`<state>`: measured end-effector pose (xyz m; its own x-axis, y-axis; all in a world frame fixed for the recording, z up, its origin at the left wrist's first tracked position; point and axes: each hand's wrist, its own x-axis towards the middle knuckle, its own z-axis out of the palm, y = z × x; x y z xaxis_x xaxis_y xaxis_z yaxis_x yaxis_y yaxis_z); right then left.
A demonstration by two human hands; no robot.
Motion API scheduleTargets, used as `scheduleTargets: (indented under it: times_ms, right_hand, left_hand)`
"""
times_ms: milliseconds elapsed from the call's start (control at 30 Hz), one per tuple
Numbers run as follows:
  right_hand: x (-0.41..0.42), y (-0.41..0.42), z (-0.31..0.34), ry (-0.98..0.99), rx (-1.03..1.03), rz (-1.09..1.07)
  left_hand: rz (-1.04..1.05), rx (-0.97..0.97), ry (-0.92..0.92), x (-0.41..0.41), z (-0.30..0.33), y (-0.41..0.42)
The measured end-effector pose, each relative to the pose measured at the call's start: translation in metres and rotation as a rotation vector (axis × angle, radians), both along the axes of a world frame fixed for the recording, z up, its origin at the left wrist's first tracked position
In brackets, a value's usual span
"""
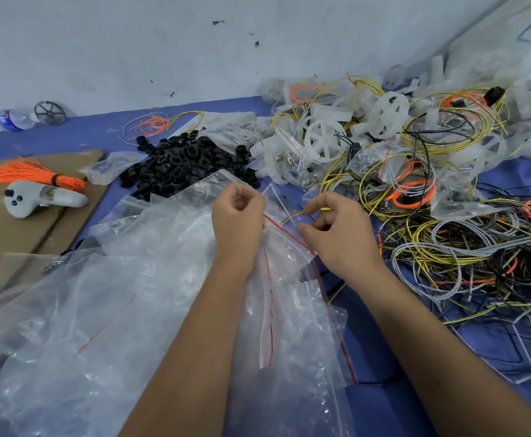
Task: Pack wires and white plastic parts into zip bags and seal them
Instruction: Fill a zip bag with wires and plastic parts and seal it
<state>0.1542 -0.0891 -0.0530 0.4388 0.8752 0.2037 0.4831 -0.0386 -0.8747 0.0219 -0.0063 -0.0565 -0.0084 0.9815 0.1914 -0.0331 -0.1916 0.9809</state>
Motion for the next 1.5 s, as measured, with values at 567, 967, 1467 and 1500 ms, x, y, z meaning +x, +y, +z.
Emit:
scheduleTargets:
  times_ms: [567, 967, 1467, 1500]
  right_hand:
    - [-0.012, 0.001, 0.002, -0.624, -0.031, 0.195]
    - [-0.008, 0.015, 0.014, -0.929, -0.161, 0.295]
    - [0.01, 0.065, 0.011, -0.659, -0.072, 0.174]
    - [0.01, 0.068, 0.01, -0.654, -0.065, 0.155]
  left_hand:
    - [-0.138, 0.262, 0.03, -0.002, 0.01, -0.009]
    - [-0.216, 0.243, 0.333, -0.008, 0.007, 0.0]
    - [-0.039, 0.129, 0.46, -0.008, -0.005, 0.006]
    - [-0.033, 0.131, 0.468, -0.008, -0.005, 0.006]
